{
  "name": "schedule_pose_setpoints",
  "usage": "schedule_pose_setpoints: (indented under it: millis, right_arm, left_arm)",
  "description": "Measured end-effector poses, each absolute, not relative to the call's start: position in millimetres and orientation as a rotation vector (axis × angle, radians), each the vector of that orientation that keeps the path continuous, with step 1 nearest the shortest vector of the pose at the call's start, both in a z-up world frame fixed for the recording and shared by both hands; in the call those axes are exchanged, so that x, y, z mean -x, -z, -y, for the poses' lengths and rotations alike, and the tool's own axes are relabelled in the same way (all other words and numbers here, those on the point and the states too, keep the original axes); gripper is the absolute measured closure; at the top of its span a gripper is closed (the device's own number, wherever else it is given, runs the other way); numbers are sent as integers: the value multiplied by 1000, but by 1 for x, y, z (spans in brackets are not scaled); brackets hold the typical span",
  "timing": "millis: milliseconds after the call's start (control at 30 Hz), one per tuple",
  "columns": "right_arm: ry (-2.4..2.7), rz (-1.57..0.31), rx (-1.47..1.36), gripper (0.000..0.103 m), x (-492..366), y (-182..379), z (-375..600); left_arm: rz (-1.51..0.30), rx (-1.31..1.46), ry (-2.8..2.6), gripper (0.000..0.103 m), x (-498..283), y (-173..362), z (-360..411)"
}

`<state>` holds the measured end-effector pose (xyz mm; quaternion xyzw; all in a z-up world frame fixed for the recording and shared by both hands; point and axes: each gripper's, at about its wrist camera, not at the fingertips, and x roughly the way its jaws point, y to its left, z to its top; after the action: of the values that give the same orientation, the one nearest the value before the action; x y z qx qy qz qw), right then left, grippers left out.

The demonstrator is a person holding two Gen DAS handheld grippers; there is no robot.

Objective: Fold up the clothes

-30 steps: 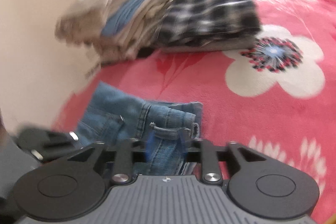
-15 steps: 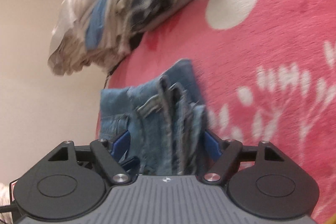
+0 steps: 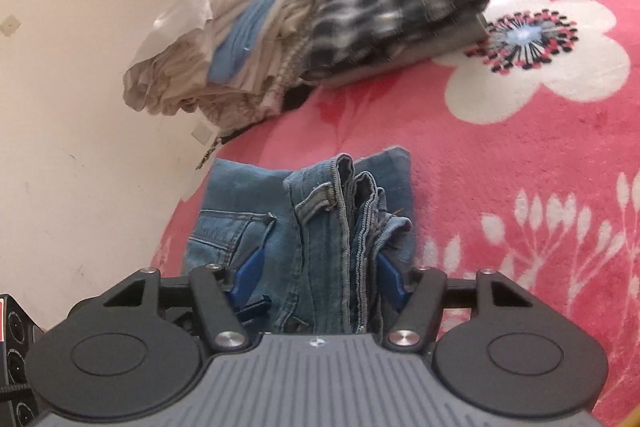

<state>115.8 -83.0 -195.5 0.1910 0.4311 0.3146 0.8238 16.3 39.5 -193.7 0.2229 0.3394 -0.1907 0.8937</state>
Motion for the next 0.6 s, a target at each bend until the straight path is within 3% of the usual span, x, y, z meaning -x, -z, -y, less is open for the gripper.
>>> schedule_pose_setpoints:
  millis: [100,167,600]
  right_arm:
    - [-658,-898,-383,72,-115,195,83]
    - [-658,-889,-368,76,-117,193,81]
    - [-709,-836,-358,81,-147,177,66]
  left_arm:
    - [-688,-481,374,62,-13,195,-37]
    - [-669,-505,359,62,-10,196,-34]
    - [-623,-562,259,64,-26,180,-23]
